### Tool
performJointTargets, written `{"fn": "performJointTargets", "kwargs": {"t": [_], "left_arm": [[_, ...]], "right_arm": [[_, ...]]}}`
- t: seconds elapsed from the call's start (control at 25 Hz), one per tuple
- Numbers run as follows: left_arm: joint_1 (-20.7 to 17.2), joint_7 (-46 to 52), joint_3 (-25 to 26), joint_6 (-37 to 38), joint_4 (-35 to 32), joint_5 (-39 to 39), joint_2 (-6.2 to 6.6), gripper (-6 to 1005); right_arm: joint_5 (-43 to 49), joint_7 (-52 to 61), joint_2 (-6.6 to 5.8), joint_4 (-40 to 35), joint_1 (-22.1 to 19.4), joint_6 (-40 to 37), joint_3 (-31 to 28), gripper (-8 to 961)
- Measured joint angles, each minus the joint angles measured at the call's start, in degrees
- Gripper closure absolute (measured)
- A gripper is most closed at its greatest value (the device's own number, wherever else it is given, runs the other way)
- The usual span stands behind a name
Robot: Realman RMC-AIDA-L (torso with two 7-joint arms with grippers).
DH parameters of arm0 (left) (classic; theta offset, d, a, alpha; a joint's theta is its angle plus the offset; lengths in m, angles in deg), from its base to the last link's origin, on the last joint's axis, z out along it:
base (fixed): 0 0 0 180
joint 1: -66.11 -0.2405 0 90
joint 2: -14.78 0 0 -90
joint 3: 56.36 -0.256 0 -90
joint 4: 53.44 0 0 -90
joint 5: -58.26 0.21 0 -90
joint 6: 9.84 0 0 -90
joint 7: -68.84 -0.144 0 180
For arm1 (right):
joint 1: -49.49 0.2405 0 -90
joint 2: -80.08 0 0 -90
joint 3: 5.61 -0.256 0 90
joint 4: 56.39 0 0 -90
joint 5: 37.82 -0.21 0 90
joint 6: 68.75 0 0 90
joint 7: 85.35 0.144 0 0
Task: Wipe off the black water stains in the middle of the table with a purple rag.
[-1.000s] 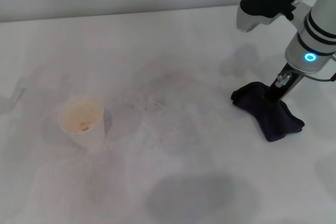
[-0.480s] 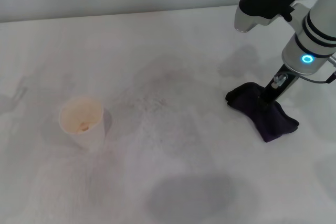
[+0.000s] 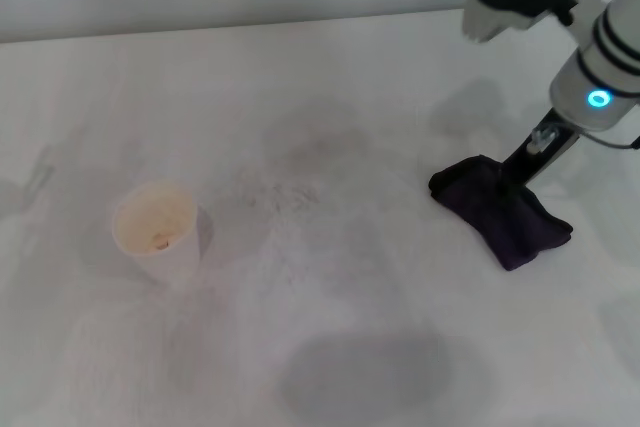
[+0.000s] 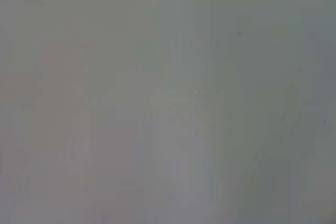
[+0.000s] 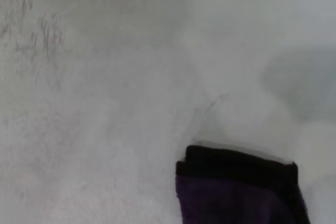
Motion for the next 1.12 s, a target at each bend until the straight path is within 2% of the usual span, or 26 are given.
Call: {"fn": "performJointTargets", "kwargs": {"t": [0.24,0.44,0.6,0.92,1.12], "left_arm": [[0.0,0.0,0.0,0.1,0.0,0.1,0.05,136],[-0.2,0.0,0.1,-0.2,0.0,-0.2,0.05,136],[0.0,0.0,0.2,0.0,0.0,-0.3,-0.01,136],[0.7,0.0,0.5,0.2,-0.1,-0.7,0.13,135],[0.7,0.0,1.6,2.1,0.2,-4.2,0.02,135]], "right_arm": [[-0.2,-4.9,-0.56,4.1,-1.7,0.6,-12.3,639],[-2.8,-11.9,-0.30,5.1,-3.8,-3.6,-24.9,641],[-9.8,-18.9,-0.71,4.7,-7.8,-10.8,-27.4,643],[-27.8,-30.5,-0.82,1.3,-18.0,-29.6,-29.5,646],[-51.9,-53.6,-0.38,-10.5,-20.7,-35.4,-35.1,647]]}}
